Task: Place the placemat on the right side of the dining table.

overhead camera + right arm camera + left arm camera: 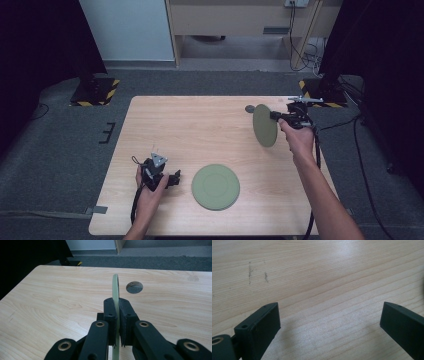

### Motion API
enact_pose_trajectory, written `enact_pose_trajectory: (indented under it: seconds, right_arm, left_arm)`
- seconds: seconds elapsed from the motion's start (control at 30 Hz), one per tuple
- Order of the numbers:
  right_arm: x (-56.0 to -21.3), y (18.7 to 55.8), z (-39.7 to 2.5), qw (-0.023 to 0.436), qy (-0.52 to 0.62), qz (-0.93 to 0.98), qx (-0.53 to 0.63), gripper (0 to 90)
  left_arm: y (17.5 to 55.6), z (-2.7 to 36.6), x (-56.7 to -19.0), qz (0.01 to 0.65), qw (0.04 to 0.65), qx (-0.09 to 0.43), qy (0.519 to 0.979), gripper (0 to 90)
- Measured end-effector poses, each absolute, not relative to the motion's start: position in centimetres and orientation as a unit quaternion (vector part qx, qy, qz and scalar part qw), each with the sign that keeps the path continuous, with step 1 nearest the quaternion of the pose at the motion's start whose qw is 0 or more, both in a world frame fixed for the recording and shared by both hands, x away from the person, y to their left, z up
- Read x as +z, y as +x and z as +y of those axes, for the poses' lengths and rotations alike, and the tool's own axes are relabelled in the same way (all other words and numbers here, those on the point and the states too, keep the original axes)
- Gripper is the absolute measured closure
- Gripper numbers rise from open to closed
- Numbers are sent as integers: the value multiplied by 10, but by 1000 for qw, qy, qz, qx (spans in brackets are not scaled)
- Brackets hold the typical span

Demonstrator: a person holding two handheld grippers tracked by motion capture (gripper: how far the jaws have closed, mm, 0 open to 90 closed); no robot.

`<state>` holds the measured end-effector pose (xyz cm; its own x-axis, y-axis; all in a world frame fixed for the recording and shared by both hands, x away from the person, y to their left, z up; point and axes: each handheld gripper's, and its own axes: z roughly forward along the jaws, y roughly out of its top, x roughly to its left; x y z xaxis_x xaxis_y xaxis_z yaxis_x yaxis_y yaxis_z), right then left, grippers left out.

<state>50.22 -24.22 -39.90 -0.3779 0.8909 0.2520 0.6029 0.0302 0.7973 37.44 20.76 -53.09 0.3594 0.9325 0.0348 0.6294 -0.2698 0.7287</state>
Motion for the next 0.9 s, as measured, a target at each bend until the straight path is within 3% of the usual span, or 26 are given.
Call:
enact_pose_trajectory:
  seconds: [0.9]
  right_arm:
    - [-409, 499, -257, 155, 546, 692, 447, 860]
  left_arm:
    - [375, 207, -532, 514, 314, 238, 762, 26]
